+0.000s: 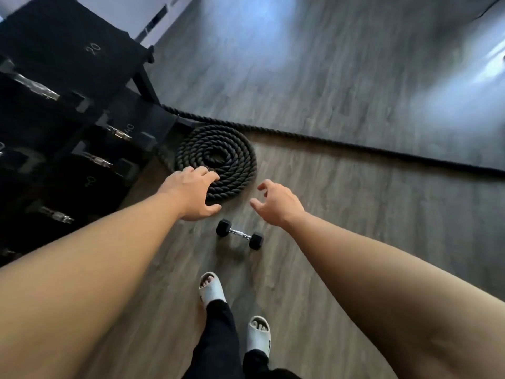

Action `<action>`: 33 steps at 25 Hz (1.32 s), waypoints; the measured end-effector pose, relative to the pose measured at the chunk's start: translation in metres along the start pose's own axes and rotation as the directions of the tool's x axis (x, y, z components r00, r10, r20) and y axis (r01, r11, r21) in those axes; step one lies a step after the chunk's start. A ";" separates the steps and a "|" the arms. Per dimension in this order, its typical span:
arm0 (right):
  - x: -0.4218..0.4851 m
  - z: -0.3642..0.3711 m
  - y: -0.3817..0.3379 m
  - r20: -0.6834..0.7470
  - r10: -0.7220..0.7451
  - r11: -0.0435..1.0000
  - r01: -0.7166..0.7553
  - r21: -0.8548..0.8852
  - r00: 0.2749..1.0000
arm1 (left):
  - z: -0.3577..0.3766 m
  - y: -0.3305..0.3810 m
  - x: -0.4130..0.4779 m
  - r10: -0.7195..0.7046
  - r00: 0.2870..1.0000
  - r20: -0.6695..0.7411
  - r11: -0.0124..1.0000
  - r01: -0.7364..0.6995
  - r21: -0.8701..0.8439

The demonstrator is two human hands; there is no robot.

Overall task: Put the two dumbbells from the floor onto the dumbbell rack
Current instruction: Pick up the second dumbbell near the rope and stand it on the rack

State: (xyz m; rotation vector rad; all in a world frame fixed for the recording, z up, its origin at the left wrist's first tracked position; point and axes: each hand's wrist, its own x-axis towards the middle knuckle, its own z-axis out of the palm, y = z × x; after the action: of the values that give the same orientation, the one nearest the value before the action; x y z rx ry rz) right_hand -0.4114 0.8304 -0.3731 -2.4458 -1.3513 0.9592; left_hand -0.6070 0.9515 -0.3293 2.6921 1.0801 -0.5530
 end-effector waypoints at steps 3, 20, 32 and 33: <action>0.047 0.016 0.000 0.023 0.063 0.998 -0.063 -0.013 0.998 | 0.026 -0.026 0.042 0.014 0.997 0.078 1.000 -0.013 -0.016; 0.272 0.260 0.178 0.235 0.159 0.985 -0.136 -0.110 0.959 | 0.337 -0.056 0.251 -0.078 0.940 0.332 0.980 0.135 -0.150; 0.376 0.454 0.253 0.368 0.097 0.993 -0.063 -0.105 0.925 | 0.544 -0.054 0.349 -0.080 0.939 0.334 0.943 0.180 -0.281; 0.380 0.463 0.254 0.377 0.088 0.993 -0.051 -0.108 0.922 | 0.554 -0.052 0.356 -0.073 0.941 0.330 0.943 0.173 -0.284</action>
State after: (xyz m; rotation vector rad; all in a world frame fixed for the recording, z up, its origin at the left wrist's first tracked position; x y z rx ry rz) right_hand -0.3788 0.9292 -1.0154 -2.4789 -1.4600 1.4848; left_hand -0.5561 1.0419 -0.9818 2.1859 1.1418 -0.7376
